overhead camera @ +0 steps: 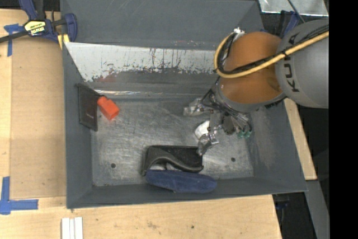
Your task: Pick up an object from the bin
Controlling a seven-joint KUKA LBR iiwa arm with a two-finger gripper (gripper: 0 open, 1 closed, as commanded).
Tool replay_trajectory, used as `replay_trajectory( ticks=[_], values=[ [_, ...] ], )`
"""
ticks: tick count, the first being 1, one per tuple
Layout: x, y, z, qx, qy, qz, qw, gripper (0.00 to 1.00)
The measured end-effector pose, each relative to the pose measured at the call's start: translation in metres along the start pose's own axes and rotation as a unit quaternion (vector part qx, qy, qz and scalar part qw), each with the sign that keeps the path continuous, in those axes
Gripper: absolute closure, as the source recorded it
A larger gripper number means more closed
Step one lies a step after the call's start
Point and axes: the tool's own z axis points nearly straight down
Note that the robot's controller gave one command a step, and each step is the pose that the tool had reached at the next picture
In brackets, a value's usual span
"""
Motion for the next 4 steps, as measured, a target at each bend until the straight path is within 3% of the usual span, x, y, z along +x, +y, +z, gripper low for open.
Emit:
replay_trajectory(
  ticks=[1,2,3,4],
  values=[
    [-0.009,-0.025,0.029,0.001,-0.006,0.044,0.999,0.0],
    [0.003,-0.064,0.055,-0.002,-0.0067,0.068,0.9977,0.0],
    [-0.001,-0.065,0.051,0.0,-0.0158,0.067,0.9976,1.0],
    [0.002,-0.055,-0.081,0.001,-0.0092,0.057,0.9984,1.0]
  ],
)
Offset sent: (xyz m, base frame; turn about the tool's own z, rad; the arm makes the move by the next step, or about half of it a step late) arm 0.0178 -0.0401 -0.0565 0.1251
